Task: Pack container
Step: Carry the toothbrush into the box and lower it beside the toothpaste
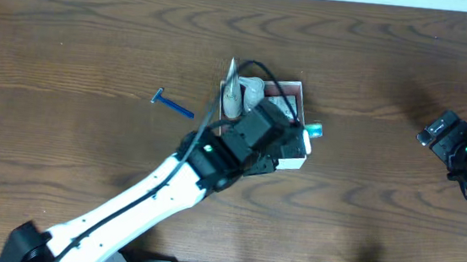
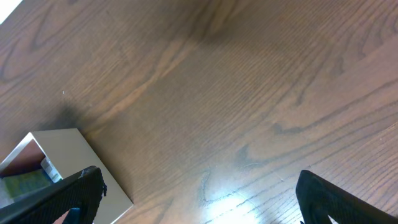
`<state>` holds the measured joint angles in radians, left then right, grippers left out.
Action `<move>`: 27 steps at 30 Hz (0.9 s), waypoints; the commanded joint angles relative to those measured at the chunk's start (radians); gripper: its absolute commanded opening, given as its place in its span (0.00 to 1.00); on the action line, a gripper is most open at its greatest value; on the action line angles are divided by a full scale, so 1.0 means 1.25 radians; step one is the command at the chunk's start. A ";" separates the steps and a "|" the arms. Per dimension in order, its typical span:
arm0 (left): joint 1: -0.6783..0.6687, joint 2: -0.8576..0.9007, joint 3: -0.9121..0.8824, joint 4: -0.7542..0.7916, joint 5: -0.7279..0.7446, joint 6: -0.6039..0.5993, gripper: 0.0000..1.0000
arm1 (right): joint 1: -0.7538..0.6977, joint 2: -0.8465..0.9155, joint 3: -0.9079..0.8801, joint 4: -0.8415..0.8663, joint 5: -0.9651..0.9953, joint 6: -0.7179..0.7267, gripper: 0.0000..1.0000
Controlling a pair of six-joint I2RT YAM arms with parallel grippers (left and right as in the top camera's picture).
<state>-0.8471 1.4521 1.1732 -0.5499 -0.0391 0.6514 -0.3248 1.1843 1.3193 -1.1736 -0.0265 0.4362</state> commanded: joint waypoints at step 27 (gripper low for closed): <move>0.072 0.163 0.006 0.030 -0.061 0.294 0.06 | -0.009 -0.005 0.009 0.000 0.000 0.003 0.99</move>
<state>-0.7589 1.6306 1.1732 -0.5152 -0.1162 1.0248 -0.3248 1.1843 1.3193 -1.1736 -0.0265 0.4362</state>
